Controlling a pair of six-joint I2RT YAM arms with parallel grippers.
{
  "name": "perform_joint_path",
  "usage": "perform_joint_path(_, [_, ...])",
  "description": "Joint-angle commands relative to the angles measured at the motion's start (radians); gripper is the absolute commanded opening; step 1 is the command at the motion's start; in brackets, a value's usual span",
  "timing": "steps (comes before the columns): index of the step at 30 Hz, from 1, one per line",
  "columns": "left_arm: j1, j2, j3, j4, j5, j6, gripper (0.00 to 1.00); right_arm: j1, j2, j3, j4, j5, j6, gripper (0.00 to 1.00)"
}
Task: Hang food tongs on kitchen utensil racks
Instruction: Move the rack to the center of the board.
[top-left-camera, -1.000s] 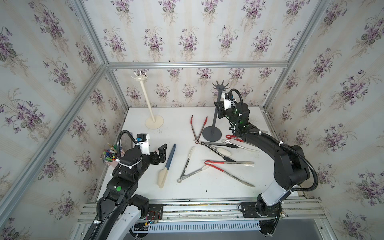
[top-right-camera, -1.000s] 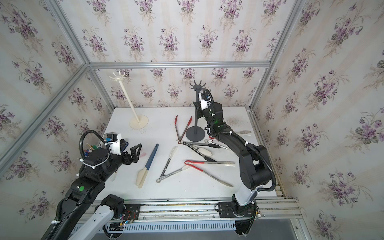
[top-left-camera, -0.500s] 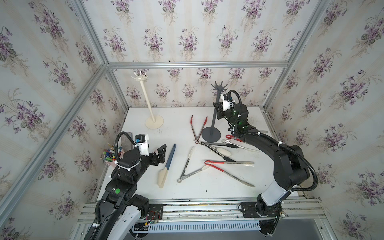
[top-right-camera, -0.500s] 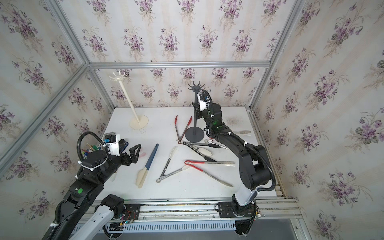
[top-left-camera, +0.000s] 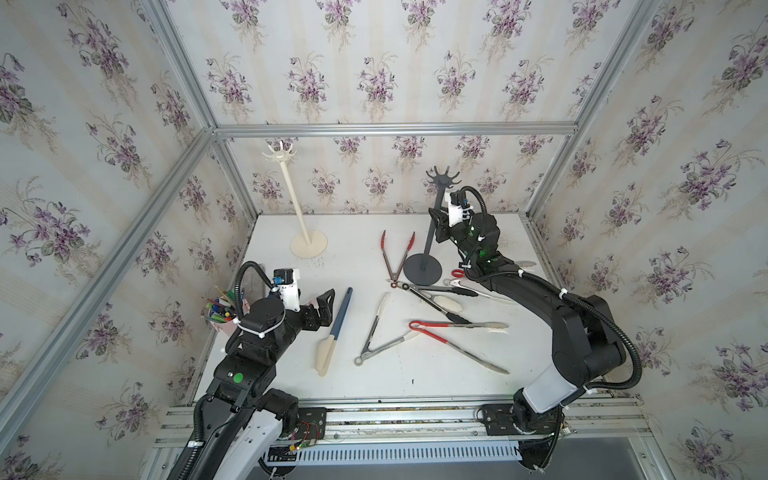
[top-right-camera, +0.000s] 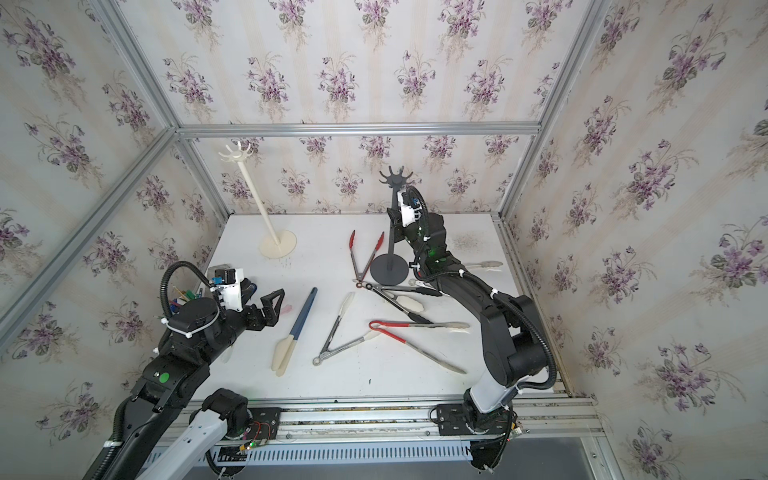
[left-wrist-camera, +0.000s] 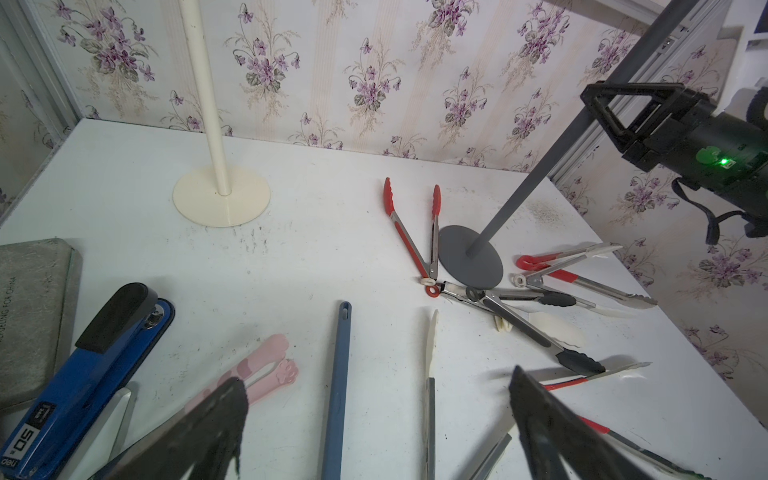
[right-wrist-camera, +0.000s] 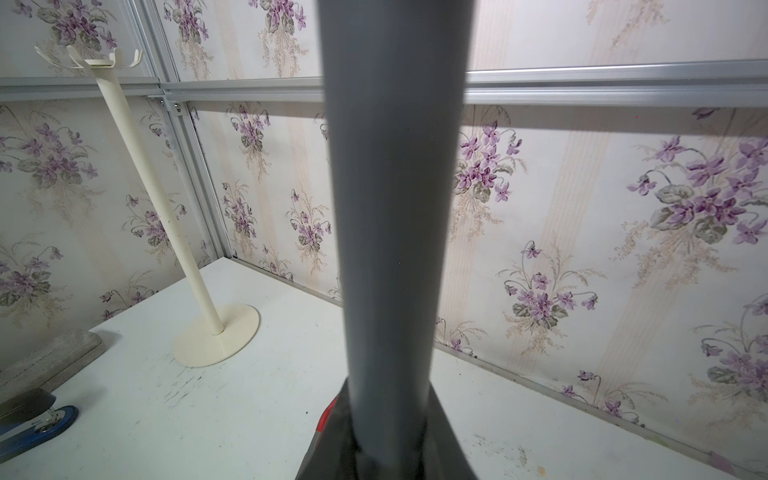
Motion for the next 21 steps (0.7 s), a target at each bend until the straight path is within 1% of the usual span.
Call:
perform_joint_path(1, [0.0,0.002,-0.006,0.001,0.007,-0.016,0.99,-0.001,-0.022,-0.012,0.021,0.023,0.01,0.27])
perform_joint_path(3, [-0.001,0.003,-0.01,0.001,0.008,-0.017,0.99,0.0,-0.028,-0.02,0.014,0.027,0.01,0.32])
perform_joint_path(5, [0.0,0.005,-0.014,0.002,0.009,-0.017,0.99,0.0,-0.031,-0.02,0.003,0.027,0.01,0.33])
perform_joint_path(14, [0.0,0.014,-0.015,0.001,0.013,-0.012,0.99,0.0,-0.053,-0.035,-0.031,0.039,0.022,0.59])
perform_joint_path(21, [0.001,0.035,-0.01,0.002,0.019,-0.019,0.99,0.0,-0.085,-0.058,-0.07,0.064,0.024,0.72])
